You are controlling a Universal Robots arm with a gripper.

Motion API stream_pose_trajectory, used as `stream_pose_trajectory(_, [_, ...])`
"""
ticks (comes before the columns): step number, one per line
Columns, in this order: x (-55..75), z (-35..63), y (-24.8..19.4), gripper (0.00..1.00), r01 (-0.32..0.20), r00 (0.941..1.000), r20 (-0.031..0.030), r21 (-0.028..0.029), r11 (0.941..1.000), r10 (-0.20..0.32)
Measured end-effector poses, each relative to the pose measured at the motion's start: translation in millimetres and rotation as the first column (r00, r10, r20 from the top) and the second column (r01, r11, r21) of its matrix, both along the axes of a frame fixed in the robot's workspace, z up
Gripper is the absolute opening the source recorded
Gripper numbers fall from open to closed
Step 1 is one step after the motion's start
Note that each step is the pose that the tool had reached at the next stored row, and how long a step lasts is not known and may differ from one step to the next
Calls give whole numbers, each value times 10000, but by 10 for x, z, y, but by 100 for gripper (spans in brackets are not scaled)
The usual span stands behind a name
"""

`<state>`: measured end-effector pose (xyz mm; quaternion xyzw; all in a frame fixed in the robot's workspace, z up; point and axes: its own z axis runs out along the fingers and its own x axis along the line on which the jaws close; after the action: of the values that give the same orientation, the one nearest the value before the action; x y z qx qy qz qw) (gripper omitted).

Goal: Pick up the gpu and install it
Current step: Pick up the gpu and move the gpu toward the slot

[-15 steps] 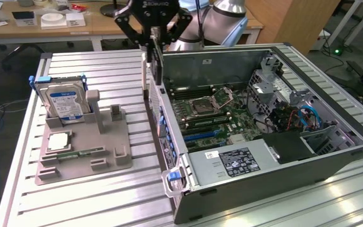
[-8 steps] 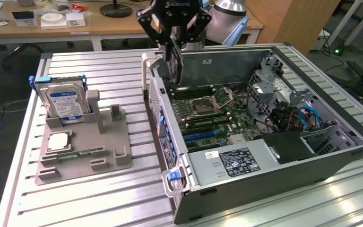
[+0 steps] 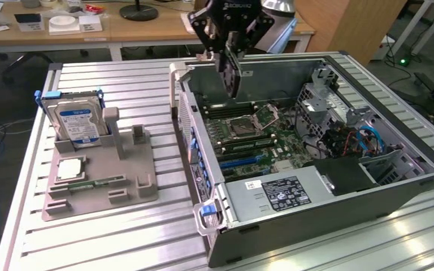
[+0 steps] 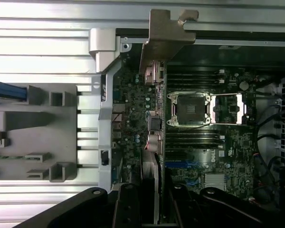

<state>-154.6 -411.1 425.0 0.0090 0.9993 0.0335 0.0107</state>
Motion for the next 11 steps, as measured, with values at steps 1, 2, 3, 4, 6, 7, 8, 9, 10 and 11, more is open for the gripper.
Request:
stream_pose_trajectory(1, [45, 0, 0, 27, 1, 10000, 0, 0, 10000, -1])
stream_pose_trajectory(2, [90, -1, 0, 27, 0, 10000, 0, 0, 10000, 0])
stream_pose_trajectory(3, [135, -1, 0, 27, -2, 10000, 0, 0, 10000, 2])
stream_pose_trajectory(4, [180, -1, 0, 27, 0, 10000, 0, 0, 10000, 0])
stream_pose_trajectory(6, [275, -2, 0, 27, -2, 10000, 0, 0, 10000, 2])
stream_pose_trajectory(7, [319, -2, 0, 27, 0, 10000, 0, 0, 10000, 0])
stream_pose_trajectory(8, [363, -3, 0, 27, 1, 10000, 0, 0, 10000, -1])
stream_pose_trajectory(9, [409, -4, 0, 27, -1, 10000, 0, 1, 10000, 1])
stream_pose_trajectory(10, [457, -4, 0, 27, -2, 10000, 0, 0, 10000, 2])
stream_pose_trajectory(11, [501, -6, 0, 27, 1, 10000, 0, 0, 10000, -1])
